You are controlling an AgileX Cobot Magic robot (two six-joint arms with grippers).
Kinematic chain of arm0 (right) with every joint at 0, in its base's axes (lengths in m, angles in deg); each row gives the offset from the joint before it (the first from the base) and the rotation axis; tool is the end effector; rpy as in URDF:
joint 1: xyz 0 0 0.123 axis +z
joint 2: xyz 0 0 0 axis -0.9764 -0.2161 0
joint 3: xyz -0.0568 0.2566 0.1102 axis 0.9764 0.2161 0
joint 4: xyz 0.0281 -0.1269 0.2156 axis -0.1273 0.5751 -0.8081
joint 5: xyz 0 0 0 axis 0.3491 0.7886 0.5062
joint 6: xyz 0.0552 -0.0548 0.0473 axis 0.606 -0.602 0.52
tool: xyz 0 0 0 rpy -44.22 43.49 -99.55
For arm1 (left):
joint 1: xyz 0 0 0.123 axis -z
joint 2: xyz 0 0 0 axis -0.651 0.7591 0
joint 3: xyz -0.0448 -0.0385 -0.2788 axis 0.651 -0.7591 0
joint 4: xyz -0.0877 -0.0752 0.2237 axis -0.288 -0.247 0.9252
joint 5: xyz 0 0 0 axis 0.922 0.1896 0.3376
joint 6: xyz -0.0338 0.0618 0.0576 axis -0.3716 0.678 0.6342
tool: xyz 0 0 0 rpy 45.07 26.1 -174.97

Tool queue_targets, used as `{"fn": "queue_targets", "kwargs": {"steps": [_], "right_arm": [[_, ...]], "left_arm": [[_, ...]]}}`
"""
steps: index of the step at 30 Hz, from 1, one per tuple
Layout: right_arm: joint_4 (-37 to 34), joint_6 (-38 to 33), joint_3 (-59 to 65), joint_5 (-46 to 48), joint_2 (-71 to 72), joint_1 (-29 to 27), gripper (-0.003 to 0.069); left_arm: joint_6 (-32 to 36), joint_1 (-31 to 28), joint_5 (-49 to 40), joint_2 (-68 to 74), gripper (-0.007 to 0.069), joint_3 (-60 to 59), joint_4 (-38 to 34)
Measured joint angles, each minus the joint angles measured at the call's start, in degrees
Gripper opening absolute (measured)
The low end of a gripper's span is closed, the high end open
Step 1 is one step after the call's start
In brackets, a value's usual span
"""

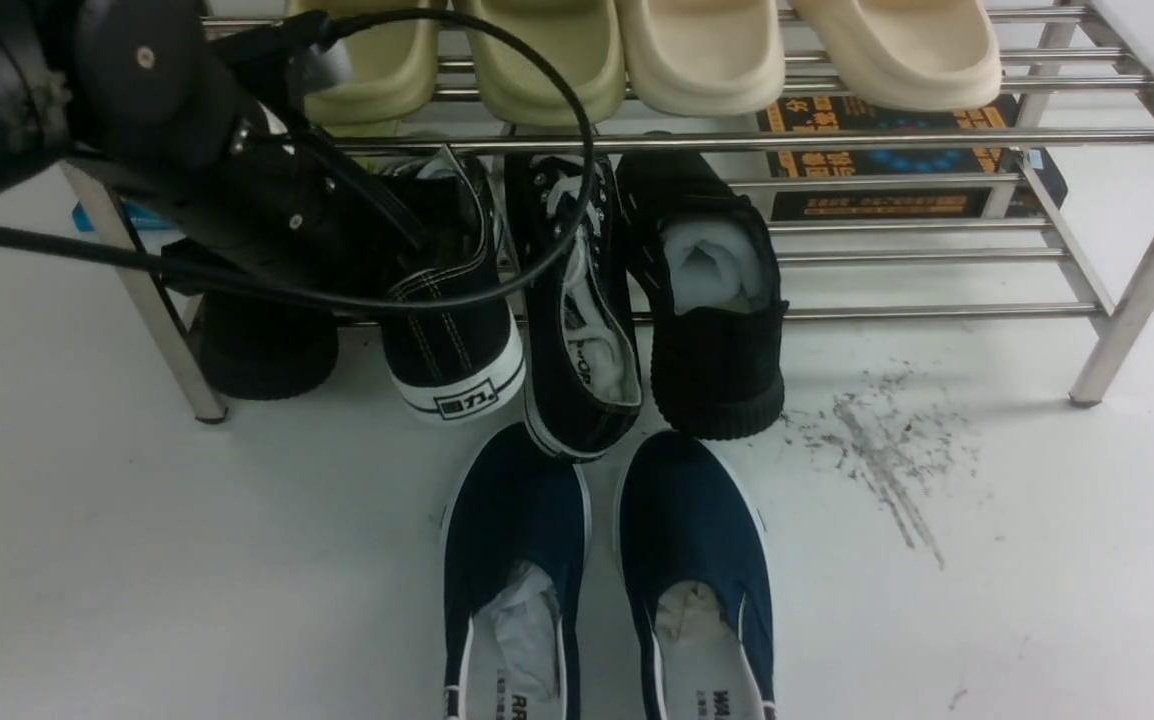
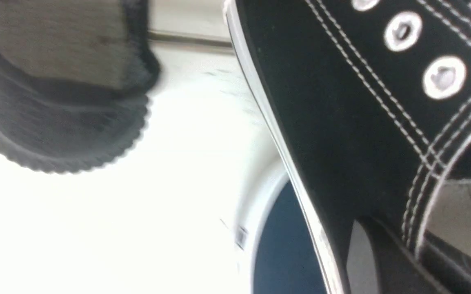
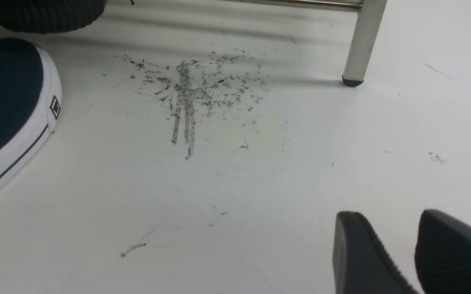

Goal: Take the shoes off the shelf with your hand on the white table.
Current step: 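Set the held shoe down on the floor in front of the rack with the left gripper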

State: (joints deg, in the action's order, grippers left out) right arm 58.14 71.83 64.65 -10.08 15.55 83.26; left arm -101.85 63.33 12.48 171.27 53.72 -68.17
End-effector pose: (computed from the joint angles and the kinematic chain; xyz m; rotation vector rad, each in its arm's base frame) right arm 0.0518 0.0059 0.1741 -0.0961 1.8761 0.0781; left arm 0.2974 -0.1311 0.3360 -0.0064 2.5074 -0.4321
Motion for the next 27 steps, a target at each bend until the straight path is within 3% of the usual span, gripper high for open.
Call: {"fn": "queue_targets", "kwargs": {"steps": [20, 27], "right_arm": [[0.0, 0.0, 0.0, 0.0, 0.0, 0.0, 0.0237], [0.0, 0.0, 0.0, 0.0, 0.0, 0.0, 0.0237]], "left_arm": [[1.86, 0.06, -10.68, -8.63, 0.0015, 0.0, 5.69], [2.23, 0.25, -21.12, -15.18, 0.0015, 0.0, 8.73]]}}
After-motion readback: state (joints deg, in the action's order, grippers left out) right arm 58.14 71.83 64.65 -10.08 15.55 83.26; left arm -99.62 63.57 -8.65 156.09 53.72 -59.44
